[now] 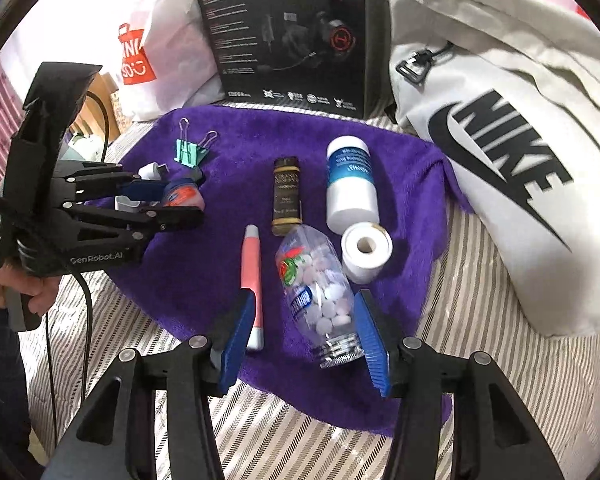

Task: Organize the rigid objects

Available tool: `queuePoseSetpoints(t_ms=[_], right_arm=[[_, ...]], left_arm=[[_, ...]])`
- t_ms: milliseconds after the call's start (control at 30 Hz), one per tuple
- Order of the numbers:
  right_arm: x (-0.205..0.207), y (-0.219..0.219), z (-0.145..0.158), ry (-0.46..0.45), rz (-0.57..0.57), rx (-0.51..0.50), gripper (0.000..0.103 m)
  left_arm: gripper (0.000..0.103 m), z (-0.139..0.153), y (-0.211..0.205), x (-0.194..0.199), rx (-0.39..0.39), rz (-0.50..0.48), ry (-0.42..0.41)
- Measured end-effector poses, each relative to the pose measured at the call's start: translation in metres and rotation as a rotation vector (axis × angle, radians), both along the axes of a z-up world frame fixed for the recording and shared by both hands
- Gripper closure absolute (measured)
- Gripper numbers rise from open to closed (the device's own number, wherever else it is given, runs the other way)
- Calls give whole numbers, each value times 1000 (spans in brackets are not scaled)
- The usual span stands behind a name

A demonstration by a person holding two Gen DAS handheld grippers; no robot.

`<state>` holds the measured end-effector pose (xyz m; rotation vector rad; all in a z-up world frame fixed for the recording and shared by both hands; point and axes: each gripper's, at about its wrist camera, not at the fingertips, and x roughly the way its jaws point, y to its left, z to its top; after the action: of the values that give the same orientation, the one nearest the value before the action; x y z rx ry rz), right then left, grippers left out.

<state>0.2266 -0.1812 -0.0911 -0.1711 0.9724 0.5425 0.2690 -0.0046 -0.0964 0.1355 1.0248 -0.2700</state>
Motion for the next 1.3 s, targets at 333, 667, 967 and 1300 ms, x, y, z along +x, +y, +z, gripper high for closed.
queuePoseSetpoints(t_ms=[333,667,967,1300], right_arm=[[-4,-11,-7,18,-30,4,50],[-10,-15,-6,20,-44,29,48],[-28,-16,1,-11,-42,37,35],[-56,-19,12,2,-108,85,19]], left_arm=[[67,-9,-12,9,49,-28,10],[54,-10,-13,-12,68,-17,15],[44,-3,-21,-39,58,11,28],[26,20,-2,-88,-20,100,-4]])
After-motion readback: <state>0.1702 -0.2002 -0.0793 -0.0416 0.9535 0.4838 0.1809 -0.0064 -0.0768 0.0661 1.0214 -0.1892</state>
